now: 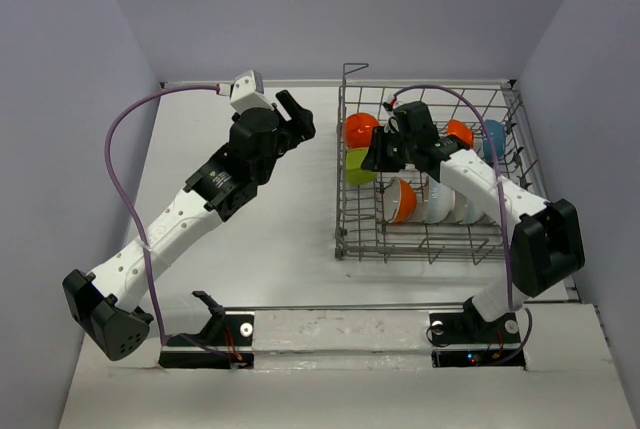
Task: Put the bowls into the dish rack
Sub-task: Turn the bowl upside down over the dish rack.
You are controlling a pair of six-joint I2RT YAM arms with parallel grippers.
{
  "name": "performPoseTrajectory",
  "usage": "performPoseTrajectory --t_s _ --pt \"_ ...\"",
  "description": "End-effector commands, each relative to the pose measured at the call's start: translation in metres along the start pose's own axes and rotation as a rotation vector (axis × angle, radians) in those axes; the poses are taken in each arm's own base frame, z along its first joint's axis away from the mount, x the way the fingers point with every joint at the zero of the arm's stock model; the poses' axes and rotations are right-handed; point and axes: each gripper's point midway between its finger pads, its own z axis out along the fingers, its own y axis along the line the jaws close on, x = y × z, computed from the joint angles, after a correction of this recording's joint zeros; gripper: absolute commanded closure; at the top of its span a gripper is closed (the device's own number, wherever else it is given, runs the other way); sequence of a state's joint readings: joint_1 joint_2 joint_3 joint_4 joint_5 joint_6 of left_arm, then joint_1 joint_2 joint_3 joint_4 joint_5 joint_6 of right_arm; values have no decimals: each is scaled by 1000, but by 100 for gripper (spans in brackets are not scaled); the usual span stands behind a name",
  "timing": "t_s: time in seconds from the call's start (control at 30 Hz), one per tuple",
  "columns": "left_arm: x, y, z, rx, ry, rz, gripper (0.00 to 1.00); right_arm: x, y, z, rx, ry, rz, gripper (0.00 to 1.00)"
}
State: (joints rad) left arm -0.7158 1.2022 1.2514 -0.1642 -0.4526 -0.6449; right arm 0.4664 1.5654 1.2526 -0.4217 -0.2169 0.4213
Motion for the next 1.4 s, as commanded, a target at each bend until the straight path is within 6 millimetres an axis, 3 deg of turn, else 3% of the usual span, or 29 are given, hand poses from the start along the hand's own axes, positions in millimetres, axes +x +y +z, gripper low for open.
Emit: performPoseTrajectory --t_s 0.0,0.4,0.8,1.1,1.37 --pt "-12 -3 -3 13 -38 -18 19 -5 0 2 9 -9 -19 67" --pt "-11 -2 -2 6 -39 -17 20 18 -3 22 7 65 -21 67" --pt "-11 -1 -2 3 -38 -16 20 17 -13 36 48 64 -20 66" --pt "-10 1 -2 -4 -35 -12 20 -3 -6 31 44 10 -31 66" --pt "-12 2 -4 -9 -40 -14 20 -3 6 19 -9 5 -34 66"
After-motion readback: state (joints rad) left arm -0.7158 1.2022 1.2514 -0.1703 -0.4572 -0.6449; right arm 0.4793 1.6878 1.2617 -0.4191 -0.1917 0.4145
